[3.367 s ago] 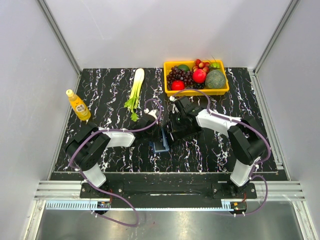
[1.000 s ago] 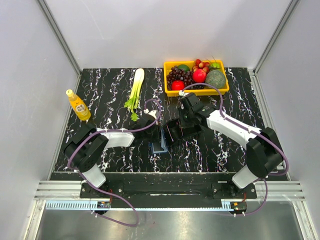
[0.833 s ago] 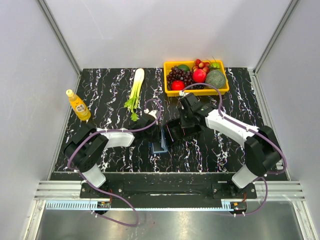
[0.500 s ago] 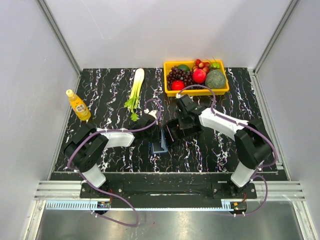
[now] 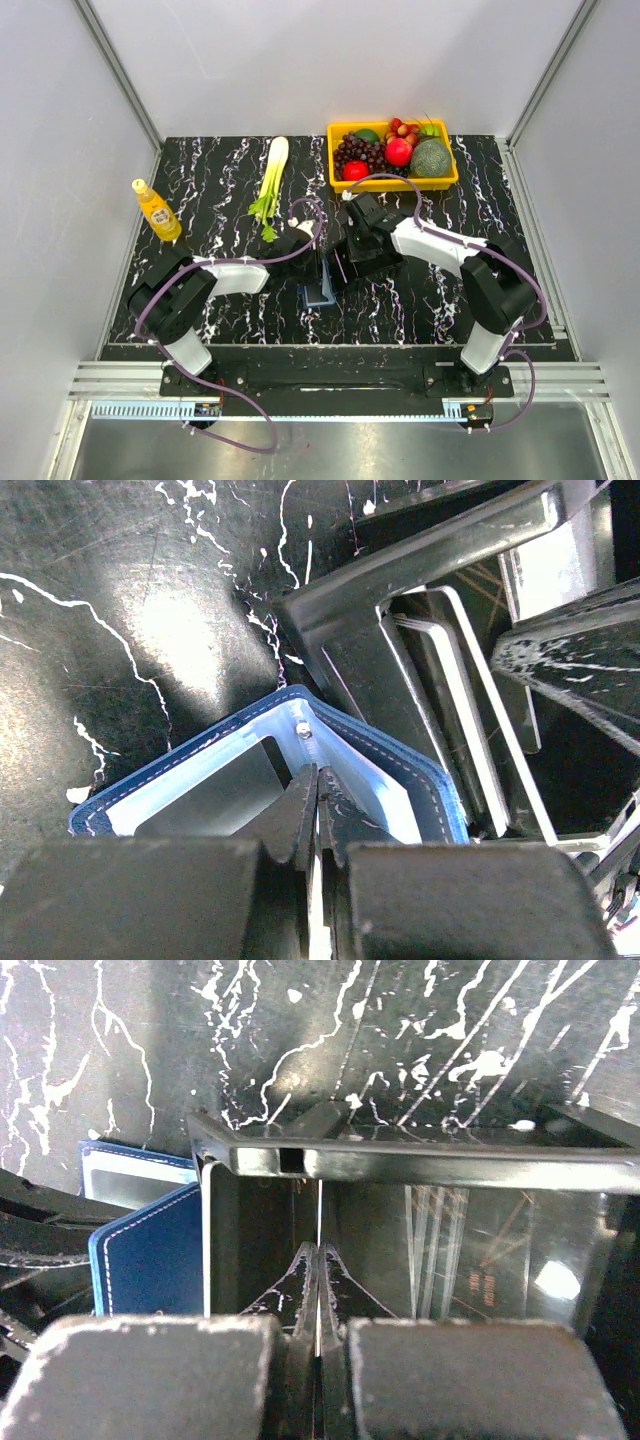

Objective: Put the credit cards into the card holder
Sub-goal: Pick up the credit card from the storage box.

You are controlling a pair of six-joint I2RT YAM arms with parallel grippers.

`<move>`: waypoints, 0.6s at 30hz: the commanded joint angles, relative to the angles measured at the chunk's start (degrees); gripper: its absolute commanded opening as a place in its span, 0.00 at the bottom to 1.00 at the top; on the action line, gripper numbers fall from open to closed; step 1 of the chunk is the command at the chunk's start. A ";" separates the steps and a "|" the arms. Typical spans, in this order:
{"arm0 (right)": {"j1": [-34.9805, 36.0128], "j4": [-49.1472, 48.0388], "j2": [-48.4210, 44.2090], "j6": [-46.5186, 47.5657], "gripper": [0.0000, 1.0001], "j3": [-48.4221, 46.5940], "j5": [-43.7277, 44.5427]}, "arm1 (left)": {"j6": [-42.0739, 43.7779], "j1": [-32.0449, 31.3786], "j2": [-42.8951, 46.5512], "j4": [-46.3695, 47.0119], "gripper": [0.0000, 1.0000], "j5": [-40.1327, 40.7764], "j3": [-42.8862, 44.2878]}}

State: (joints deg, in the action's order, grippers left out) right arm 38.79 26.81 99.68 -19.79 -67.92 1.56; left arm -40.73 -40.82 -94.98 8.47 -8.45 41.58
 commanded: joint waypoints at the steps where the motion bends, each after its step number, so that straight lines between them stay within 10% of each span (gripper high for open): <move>1: 0.94 -2.02 1.66 -1.13 0.00 -0.72 -3.23 | 0.92 -0.05 1.29 -0.56 0.03 -0.52 2.01; 18: 0.94 -4.13 3.15 -1.21 0.14 -0.46 -8.59 | 0.83 -0.14 1.29 -0.30 0.03 -0.34 1.57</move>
State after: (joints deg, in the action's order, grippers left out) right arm 38.98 24.69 101.41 -20.34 -67.92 -1.89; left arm -40.71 -40.80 -94.98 8.05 -8.43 41.67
